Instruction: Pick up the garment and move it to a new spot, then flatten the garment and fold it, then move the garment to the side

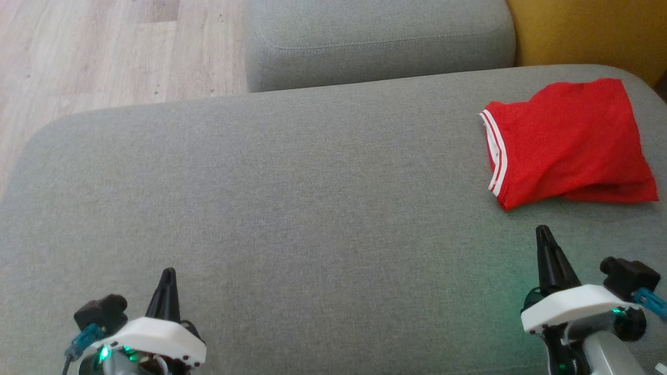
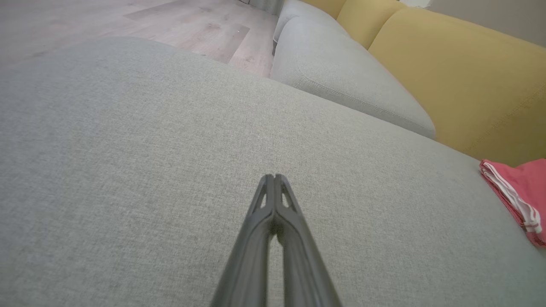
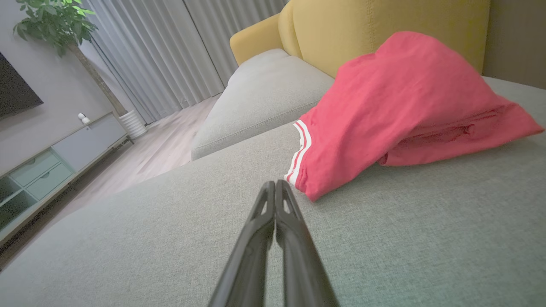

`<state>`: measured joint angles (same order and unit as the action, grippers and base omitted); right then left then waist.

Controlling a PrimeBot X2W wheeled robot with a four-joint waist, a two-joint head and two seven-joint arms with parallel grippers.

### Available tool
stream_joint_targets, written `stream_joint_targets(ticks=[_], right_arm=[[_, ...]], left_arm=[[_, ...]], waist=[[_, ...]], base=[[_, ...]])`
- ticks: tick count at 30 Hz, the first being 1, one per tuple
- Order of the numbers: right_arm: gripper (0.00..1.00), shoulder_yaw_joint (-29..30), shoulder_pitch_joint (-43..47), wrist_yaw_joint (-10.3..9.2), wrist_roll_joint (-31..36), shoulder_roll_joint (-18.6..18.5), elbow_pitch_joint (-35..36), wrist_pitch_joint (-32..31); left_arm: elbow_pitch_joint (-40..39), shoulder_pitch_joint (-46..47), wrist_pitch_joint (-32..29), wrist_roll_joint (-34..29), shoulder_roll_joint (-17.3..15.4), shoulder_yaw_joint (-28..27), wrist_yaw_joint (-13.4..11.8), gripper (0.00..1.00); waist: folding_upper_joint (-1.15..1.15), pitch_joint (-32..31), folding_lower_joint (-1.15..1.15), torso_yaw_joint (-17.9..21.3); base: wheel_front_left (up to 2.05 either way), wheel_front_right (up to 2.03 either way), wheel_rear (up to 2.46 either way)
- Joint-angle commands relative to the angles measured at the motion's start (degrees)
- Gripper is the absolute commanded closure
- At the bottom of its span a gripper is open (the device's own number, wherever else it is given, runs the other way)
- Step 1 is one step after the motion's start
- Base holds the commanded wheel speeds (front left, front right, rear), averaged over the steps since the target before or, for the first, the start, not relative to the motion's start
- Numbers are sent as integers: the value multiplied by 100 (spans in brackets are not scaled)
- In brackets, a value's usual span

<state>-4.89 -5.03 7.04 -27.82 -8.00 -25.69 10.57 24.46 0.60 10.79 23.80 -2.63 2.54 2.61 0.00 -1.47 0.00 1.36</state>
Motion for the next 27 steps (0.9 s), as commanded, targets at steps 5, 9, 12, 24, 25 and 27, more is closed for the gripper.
stream_joint_targets(ticks=[5, 9, 12, 24, 25, 27], right_arm=[[100, 98, -250, 11, -383, 0, 266, -90], [100, 141, -245, 12, -632, 21, 303, -156], [100, 173, -240, 13, -818, 37, 331, -206], [100, 302, -224, 17, -1562, 100, 442, -405], [100, 302, -224, 17, -1562, 100, 442, -405], [100, 323, -221, 18, -1686, 111, 461, -438]], left_arm=[[-241, 330, -85, 400, -22, -161, 62, 100], [-274, 339, -152, 664, -22, -191, 79, 100], [-299, 346, -202, 862, -22, -214, 92, 100], [-398, 374, -404, 1654, -22, -305, 145, 100], [-398, 374, -404, 1654, -22, -305, 145, 100], [-414, 379, -438, 1786, -22, -321, 154, 100]], waist=[[0, 8, 0, -7], [0, 14, 0, -12], [0, 19, 0, -16], [0, 38, 0, -32], [0, 38, 0, -32], [0, 42, 0, -34]], base=[[0, 0, 0], [0, 0, 0], [0, 0, 0], [0, 0, 0], [0, 0, 0], [0, 0, 0]])
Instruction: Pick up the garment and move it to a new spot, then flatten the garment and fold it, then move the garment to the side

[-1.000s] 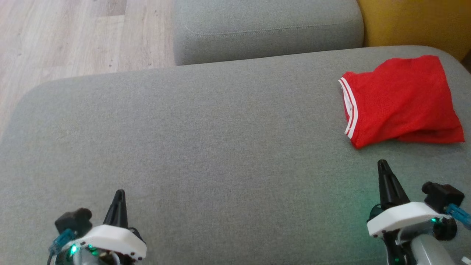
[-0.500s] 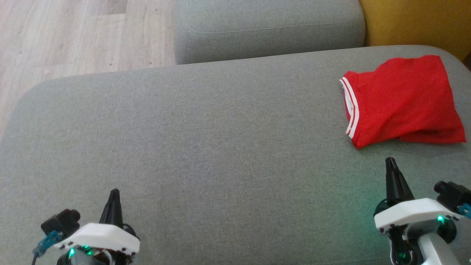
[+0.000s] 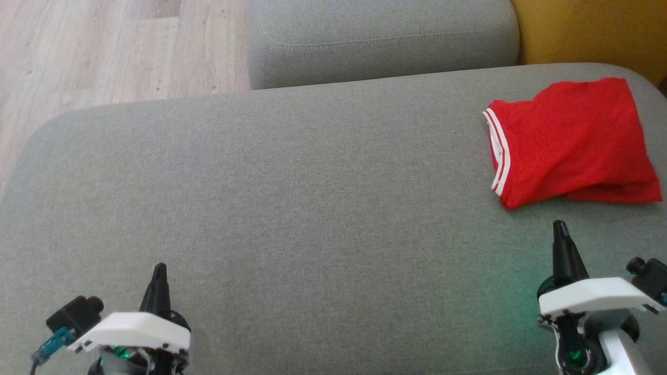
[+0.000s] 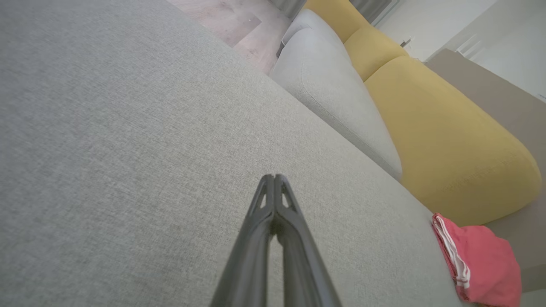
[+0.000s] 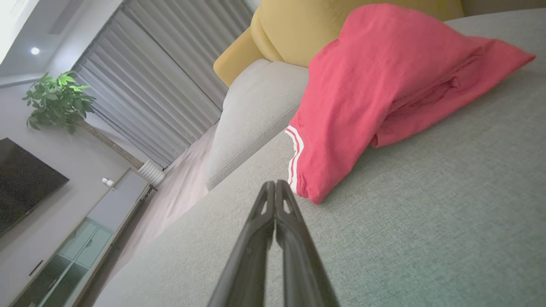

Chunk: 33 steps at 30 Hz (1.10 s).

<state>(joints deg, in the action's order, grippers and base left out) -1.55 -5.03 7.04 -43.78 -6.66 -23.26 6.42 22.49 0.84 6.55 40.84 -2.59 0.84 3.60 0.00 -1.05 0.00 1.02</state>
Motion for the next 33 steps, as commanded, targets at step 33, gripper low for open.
stream_joint_targets(ticks=[33], right_arm=[[100, 354, -174, 30, -2198, 155, 531, -587]], left_arm=[[-495, 435, -588, 2323, -28, -412, 203, 100]], waist=[[0, 55, 0, -45]], base=[[0, 0, 0]])
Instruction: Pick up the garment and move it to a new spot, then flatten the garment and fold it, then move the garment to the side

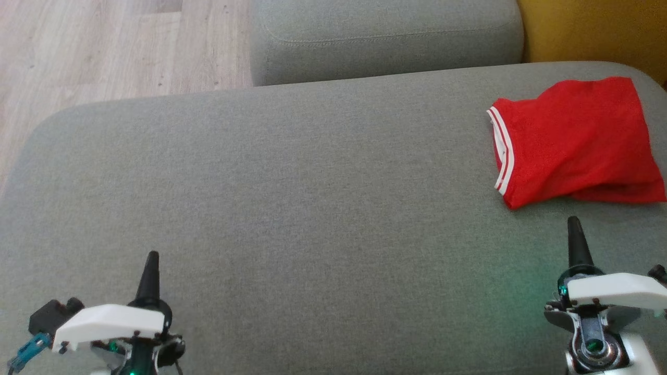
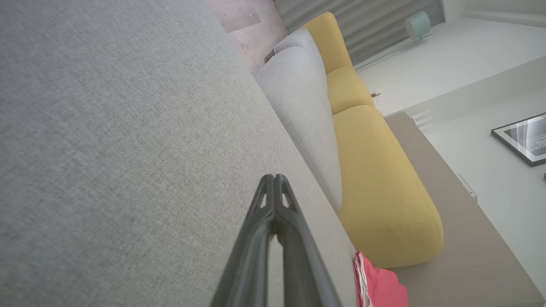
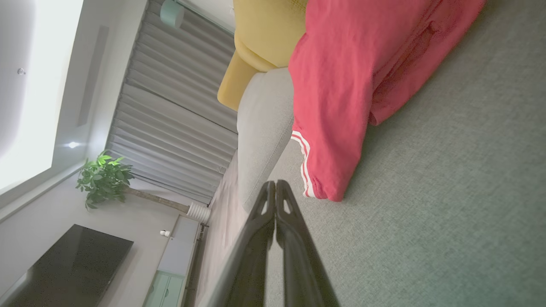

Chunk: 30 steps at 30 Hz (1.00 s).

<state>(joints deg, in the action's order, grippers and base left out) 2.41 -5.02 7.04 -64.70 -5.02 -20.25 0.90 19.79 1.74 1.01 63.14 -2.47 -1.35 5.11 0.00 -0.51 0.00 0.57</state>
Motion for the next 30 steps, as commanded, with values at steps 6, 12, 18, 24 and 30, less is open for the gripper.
stream_joint_targets(ticks=[6, 12, 18, 24, 30], right_arm=[[100, 22, -167, 32, -477, 22, 286, -134], [100, 75, -160, 34, -786, 48, 331, -217], [100, 139, -152, 36, -1158, 79, 387, -316], [100, 203, -144, 38, -1530, 111, 442, -415], [100, 268, -136, 40, -1903, 143, 498, -515]], left_arm=[[-274, 359, -135, 489, -40, -239, 78, 100], [-314, 371, -218, 817, -40, -277, 99, 100], [-363, 385, -320, 1213, -40, -323, 126, 100], [-412, 400, -421, 1609, -41, -369, 152, 100], [-461, 414, -522, 2005, -41, -415, 178, 100]], waist=[[0, 10, 0, -8], [0, 18, 0, -15], [0, 28, 0, -23], [0, 37, 0, -31], [0, 47, 0, -39]], base=[[0, 0, 0], [0, 0, 0], [0, 0, 0], [0, 0, 0], [0, 0, 0]])
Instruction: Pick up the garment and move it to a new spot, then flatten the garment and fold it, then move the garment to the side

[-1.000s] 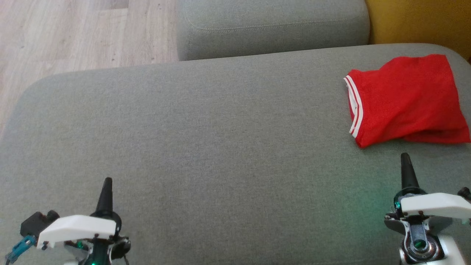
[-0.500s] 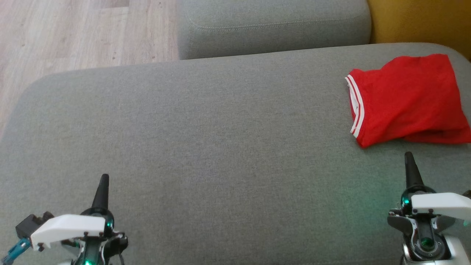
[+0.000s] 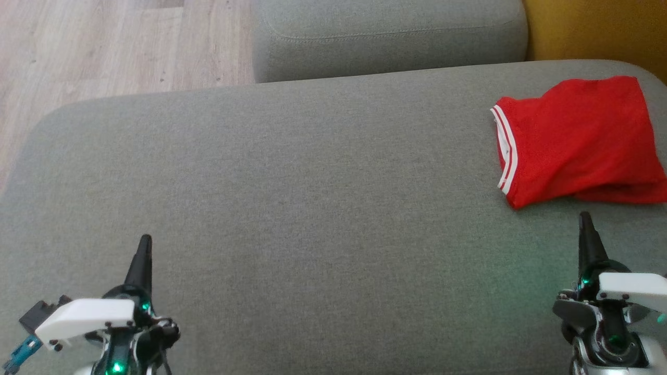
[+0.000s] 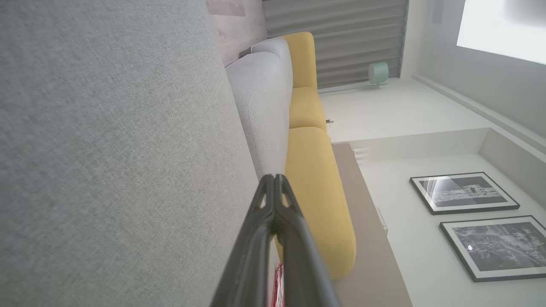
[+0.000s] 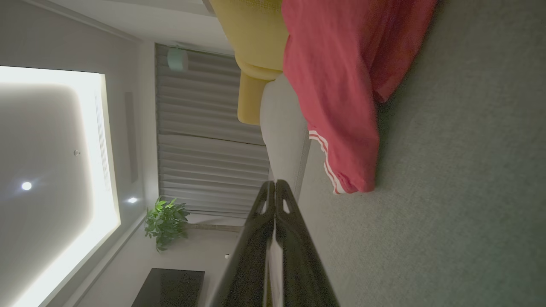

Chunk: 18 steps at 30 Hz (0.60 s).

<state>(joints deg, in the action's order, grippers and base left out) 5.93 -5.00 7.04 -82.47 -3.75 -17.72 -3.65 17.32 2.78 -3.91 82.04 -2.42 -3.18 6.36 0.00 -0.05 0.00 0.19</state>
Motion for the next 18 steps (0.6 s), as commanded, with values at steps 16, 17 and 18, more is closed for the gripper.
stream_joint_targets(ticks=[16, 17, 18], right_arm=[[100, 61, -118, 45, -968, 87, 369, -285], [100, 61, -118, 45, -968, 87, 369, -285], [100, 61, -118, 45, -968, 87, 369, -285]], left_arm=[[-325, 342, -260, 1011, -46, -336, 113, 100], [-325, 342, -260, 1011, -46, -336, 113, 100], [-325, 342, -260, 1011, -46, -336, 113, 100]], waist=[[0, 22, 0, -19], [0, 22, 0, -19], [0, 22, 0, -19]], base=[[0, 0, 0], [0, 0, 0], [0, 0, 0]])
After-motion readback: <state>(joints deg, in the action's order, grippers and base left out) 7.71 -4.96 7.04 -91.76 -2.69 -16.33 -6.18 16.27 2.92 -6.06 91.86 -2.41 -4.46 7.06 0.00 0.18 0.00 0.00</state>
